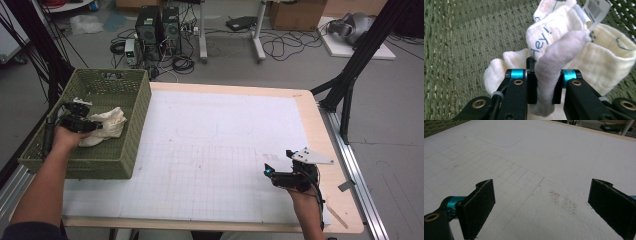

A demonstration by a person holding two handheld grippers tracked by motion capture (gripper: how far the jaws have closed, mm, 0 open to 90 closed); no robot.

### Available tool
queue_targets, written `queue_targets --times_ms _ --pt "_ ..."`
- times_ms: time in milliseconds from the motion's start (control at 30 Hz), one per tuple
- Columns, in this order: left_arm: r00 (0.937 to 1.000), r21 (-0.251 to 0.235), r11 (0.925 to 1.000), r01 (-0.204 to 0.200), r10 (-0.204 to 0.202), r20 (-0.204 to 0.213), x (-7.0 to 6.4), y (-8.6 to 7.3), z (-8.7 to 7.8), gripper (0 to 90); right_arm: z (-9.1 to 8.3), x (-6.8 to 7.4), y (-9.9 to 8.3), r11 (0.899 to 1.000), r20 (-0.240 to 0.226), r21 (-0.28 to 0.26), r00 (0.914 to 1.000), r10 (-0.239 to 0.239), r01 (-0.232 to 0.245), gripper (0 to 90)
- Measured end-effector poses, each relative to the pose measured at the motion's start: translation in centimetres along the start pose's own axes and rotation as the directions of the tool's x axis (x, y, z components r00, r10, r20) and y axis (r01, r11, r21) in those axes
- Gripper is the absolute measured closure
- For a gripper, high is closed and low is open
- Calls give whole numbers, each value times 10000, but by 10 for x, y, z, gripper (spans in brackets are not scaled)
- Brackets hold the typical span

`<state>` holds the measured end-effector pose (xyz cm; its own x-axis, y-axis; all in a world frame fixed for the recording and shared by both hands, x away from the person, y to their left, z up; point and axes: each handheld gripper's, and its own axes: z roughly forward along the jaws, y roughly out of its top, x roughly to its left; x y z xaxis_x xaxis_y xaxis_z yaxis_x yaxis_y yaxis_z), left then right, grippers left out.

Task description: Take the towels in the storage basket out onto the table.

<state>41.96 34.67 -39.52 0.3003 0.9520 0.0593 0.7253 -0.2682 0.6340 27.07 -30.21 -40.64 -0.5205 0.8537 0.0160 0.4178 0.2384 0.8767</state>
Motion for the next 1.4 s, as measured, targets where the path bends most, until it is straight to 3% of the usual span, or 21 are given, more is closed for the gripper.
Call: queue_targets --times_ms 233,400,433,467,500,533,567,600,633,667,700,733,800,867,900,967,1067,1167,1300,1367,1400 --pt "9988 -1073 9930 487 -480 93 3 3 -14 821 -2 -2 0 9999 56 -55 9999 99 -99 64" --pt "9933 -2361 9651 1132 -1048 480 8 4 -30 822 -3 -1 0 9999 51 -34 9999 155 -155 64" --pt "9933 -2361 9651 1132 -1048 480 8 4 -30 823 -3 -1 0 9999 57 -38 9999 160 -160 65" --pt "9902 -2909 9469 1373 -1235 654 9 4 -38 823 -3 -1 0 9999 49 -41 9999 163 -162 64" --pt "9902 -2909 9469 1373 -1235 654 9 4 -38 823 -2 -1 0 9999 41 -44 9999 165 -165 65" --pt "9859 -3445 9244 1640 -1418 888 11 4 -46 824 -2 -1 0 9998 39 -46 9998 169 -169 64" --pt "9859 -3445 9244 1640 -1418 888 11 4 -46 824 -2 -1 0 9998 40 -47 9999 168 -167 64" --pt "9839 -3721 9116 1749 -1481 995 12 4 -51 824 -2 -1 0 9998 40 -47 9999 168 -167 64" --pt "9773 -4227 8822 2073 -1670 1307 15 4 -59 823 -3 -1 0 9999 39 -46 9999 165 -165 64" --pt "9773 -4227 8822 2073 -1670 1307 15 4 -59 824 -2 -1 0 9999 30 -68 9999 137 -137 64" --pt "9731 -4599 8592 2243 -1716 1540 16 5 -68 824 -2 -1 0 9999 31 -71 9999 140 -139 64" --pt "9731 -4599 8592 2243 -1716 1540 16 5 -68 824 -2 -1 0 9999 31 -71 9999 140 -139 64" --pt "9754 -5098 8333 2139 -1539 1577 16 10 -84 824 -2 -1 0 9999 37 -78 9999 142 -142 64" --pt "9781 -5276 8251 2023 -1434 1507 15 12 -89 824 -2 0 0 9998 24 -62 9998 188 -187 64" --pt "9813 -5639 8044 1868 -1255 1461 14 16 -100 824 -2 0 1 9998 37 -76 9998 172 -171 64" --pt "9830 -5787 7961 1768 -1133 1445 14 18 -105 823 -2 0 1 9998 28 -92 9998 196 -196 64" --pt "9856 -6352 7561 1579 -807 1489 9 28 -125 824 -2 0 1 9998 21 -91 9998 199 -199 64" --pt "9875 -6613 7366 1414 -581 1464 7 36 -139 824 -2 0 1 9998 15 -91 9998 193 -193 64" --pt "9894 -6808 7218 1249 -393 1399 5 43 -151 823 -2 0 1 9998 11 -110 9999 155 -155 64" --pt "9903 -7047 6994 1193 -328 1351 3 49 -161 823 -2 0 1 9998 1 -109 9999 167 -167 64" --pt "9903 -7047 6994 1193 -328 1351 3 49 -161 823 -2 0 1 9998 1 -109 9999 167 -167 64"
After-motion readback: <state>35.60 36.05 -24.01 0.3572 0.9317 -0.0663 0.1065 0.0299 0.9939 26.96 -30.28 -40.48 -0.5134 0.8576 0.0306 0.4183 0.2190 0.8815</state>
